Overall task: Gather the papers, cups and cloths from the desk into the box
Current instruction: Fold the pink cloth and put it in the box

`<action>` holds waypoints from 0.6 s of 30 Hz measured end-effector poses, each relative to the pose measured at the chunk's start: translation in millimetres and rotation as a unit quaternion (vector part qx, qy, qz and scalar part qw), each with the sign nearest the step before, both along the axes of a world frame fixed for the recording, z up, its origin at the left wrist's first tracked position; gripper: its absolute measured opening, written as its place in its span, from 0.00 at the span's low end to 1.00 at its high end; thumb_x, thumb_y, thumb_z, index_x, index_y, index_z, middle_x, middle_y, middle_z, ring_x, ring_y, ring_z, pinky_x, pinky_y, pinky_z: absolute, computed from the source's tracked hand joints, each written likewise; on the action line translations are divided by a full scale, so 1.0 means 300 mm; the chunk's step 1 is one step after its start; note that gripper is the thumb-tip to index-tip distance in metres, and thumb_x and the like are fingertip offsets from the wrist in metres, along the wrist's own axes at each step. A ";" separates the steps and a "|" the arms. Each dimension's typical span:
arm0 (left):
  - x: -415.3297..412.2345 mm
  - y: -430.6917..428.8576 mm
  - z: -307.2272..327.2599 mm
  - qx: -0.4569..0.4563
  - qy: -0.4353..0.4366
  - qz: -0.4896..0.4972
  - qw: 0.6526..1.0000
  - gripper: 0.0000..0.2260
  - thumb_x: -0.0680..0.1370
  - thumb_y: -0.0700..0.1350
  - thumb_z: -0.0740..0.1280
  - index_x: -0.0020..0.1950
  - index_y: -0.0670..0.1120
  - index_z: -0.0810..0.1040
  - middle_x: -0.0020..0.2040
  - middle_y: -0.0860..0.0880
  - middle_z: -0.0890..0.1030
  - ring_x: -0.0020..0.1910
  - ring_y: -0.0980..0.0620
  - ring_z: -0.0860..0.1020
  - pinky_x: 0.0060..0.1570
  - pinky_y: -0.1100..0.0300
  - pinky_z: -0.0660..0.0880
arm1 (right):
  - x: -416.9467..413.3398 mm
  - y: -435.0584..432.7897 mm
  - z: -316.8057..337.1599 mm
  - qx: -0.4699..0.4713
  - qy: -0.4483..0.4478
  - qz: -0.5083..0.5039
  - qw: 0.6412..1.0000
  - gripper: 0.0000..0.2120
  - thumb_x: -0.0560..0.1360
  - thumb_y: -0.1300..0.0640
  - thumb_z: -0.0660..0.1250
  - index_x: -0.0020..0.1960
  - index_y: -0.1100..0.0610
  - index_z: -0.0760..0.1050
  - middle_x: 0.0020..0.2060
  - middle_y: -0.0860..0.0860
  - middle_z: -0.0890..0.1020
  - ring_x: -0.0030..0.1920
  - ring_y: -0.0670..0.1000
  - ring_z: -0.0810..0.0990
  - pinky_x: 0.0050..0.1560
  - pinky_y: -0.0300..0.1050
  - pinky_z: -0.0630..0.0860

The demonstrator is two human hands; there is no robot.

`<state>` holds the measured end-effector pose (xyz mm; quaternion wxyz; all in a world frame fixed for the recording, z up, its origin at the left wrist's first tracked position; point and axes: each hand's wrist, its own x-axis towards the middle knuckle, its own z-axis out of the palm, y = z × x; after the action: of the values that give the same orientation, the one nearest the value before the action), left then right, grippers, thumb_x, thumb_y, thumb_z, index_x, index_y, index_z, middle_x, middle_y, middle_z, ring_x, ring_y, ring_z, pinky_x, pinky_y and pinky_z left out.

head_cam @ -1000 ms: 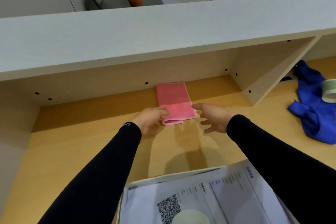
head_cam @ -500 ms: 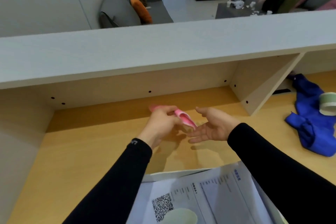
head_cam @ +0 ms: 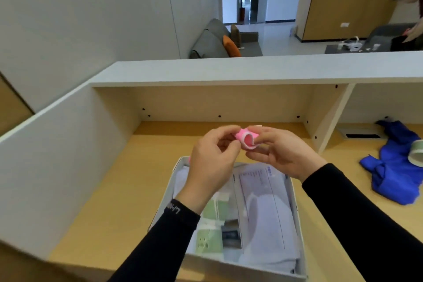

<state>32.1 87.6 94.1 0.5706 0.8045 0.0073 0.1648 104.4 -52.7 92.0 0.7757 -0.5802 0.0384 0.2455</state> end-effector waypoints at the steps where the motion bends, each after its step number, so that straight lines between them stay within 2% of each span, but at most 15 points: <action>1: -0.048 -0.010 -0.008 0.003 0.016 -0.001 1.000 0.10 0.75 0.39 0.67 0.53 0.51 0.81 0.47 0.54 0.83 0.46 0.58 0.80 0.46 0.66 0.77 | -0.041 -0.012 -0.006 -0.023 0.000 0.015 1.000 0.16 0.74 0.72 0.59 0.59 0.63 0.73 0.53 0.61 0.80 0.44 0.55 0.82 0.35 0.42 0.83; 4: -0.165 -0.018 -0.094 0.031 0.095 0.008 0.995 0.10 0.75 0.41 0.66 0.52 0.53 0.82 0.43 0.57 0.82 0.45 0.56 0.81 0.48 0.61 0.79 | -0.143 -0.049 -0.072 -0.105 0.019 0.031 0.994 0.17 0.74 0.71 0.60 0.62 0.62 0.72 0.51 0.60 0.80 0.42 0.56 0.82 0.32 0.42 0.83; 6: -0.223 -0.012 -0.155 0.053 0.153 0.010 0.987 0.11 0.74 0.42 0.66 0.54 0.52 0.81 0.40 0.52 0.82 0.43 0.50 0.82 0.47 0.54 0.80 | -0.197 -0.080 -0.122 -0.187 0.019 0.024 0.982 0.17 0.75 0.68 0.61 0.63 0.61 0.71 0.47 0.58 0.79 0.40 0.56 0.79 0.32 0.45 0.80; 9: -0.284 -0.008 -0.202 0.033 0.200 0.006 0.979 0.10 0.74 0.40 0.65 0.53 0.50 0.80 0.42 0.47 0.82 0.38 0.52 0.80 0.38 0.60 0.76 | -0.270 -0.119 -0.152 -0.271 -0.011 -0.001 0.963 0.19 0.74 0.64 0.63 0.65 0.59 0.71 0.54 0.56 0.77 0.50 0.55 0.76 0.41 0.46 0.75; 11: -0.309 -0.014 -0.207 0.001 0.197 0.007 0.980 0.08 0.75 0.39 0.66 0.52 0.47 0.80 0.42 0.48 0.82 0.38 0.53 0.79 0.37 0.62 0.75 | -0.309 -0.135 -0.148 -0.262 -0.030 -0.022 0.964 0.19 0.74 0.62 0.62 0.65 0.58 0.71 0.54 0.55 0.78 0.54 0.55 0.76 0.43 0.46 0.75; 14: -0.336 -0.041 -0.194 -0.048 0.185 -0.002 0.982 0.08 0.76 0.39 0.65 0.53 0.44 0.81 0.43 0.46 0.83 0.42 0.49 0.80 0.41 0.57 0.78 | -0.377 -0.138 -0.126 -0.193 -0.043 -0.047 0.979 0.15 0.76 0.62 0.61 0.63 0.58 0.73 0.47 0.54 0.81 0.48 0.53 0.80 0.41 0.44 0.78; 18: -0.360 -0.098 -0.184 -0.112 0.184 -0.021 0.976 0.06 0.77 0.39 0.64 0.49 0.47 0.80 0.45 0.47 0.83 0.45 0.48 0.82 0.42 0.57 0.78 | -0.466 -0.153 -0.119 -0.154 -0.046 -0.089 0.983 0.12 0.77 0.63 0.60 0.59 0.57 0.74 0.48 0.53 0.81 0.47 0.53 0.81 0.43 0.44 0.80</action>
<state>-75.9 58.2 38.9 0.6490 0.7522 0.1136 0.0005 -35.4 -98.7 56.2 0.6968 -0.6975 0.0916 0.1397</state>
